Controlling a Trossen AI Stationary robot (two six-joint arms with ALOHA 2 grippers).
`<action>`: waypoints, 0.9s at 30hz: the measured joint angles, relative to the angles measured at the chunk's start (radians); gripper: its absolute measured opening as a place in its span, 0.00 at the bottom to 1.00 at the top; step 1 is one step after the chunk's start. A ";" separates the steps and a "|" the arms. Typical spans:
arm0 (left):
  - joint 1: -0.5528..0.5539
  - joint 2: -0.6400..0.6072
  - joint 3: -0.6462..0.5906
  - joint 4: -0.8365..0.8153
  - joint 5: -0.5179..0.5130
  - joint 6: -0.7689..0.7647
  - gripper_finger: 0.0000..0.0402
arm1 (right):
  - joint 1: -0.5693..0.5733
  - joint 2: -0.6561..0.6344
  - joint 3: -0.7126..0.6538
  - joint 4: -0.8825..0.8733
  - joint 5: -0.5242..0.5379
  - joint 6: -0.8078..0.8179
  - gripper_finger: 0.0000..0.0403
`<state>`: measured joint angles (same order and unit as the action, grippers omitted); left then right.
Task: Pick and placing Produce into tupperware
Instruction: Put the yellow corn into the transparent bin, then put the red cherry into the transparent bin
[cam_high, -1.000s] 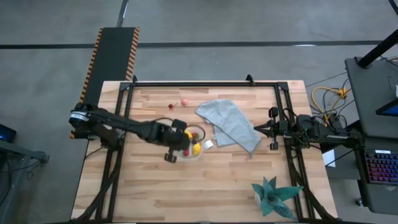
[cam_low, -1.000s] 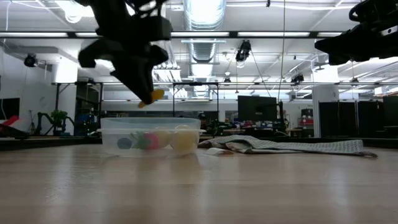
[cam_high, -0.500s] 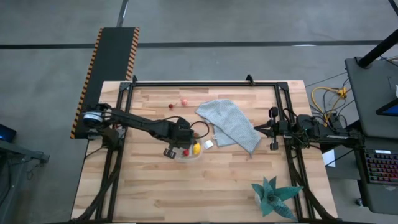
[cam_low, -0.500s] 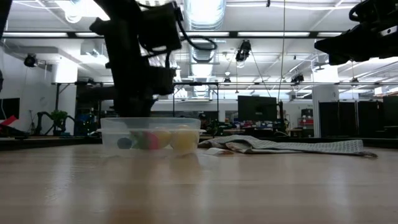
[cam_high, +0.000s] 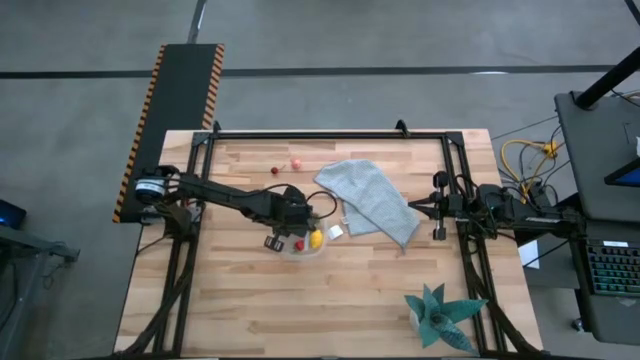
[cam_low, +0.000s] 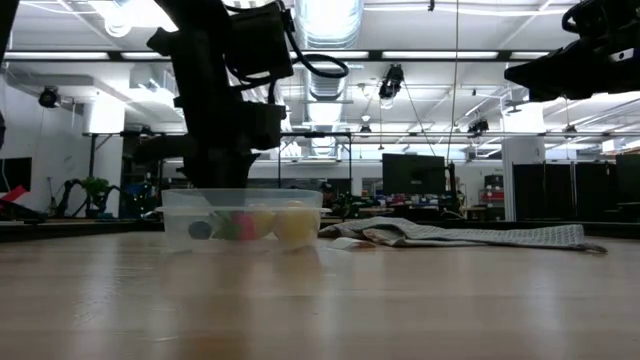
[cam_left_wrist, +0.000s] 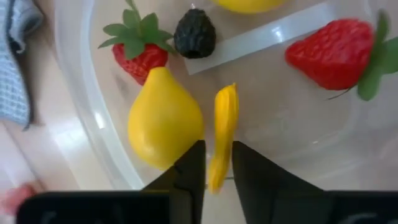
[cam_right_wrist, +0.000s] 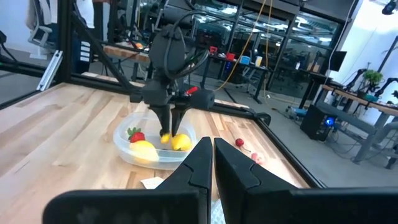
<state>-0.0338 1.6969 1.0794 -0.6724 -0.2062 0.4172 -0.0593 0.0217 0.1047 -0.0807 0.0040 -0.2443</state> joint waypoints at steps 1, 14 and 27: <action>0.000 -0.003 0.000 0.000 0.014 0.000 0.18 | 0.000 0.000 0.000 -0.001 0.000 0.000 0.02; 0.016 -0.045 0.040 -0.138 -0.174 0.045 0.33 | 0.000 0.000 0.000 -0.017 -0.001 -0.019 0.02; 0.324 -0.192 0.102 -0.138 -0.101 -0.020 0.33 | 0.000 0.000 0.000 0.012 0.000 -0.071 0.02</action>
<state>0.2898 1.5050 1.1811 -0.8107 -0.3067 0.3977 -0.0593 0.0213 0.1047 -0.0687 0.0036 -0.3154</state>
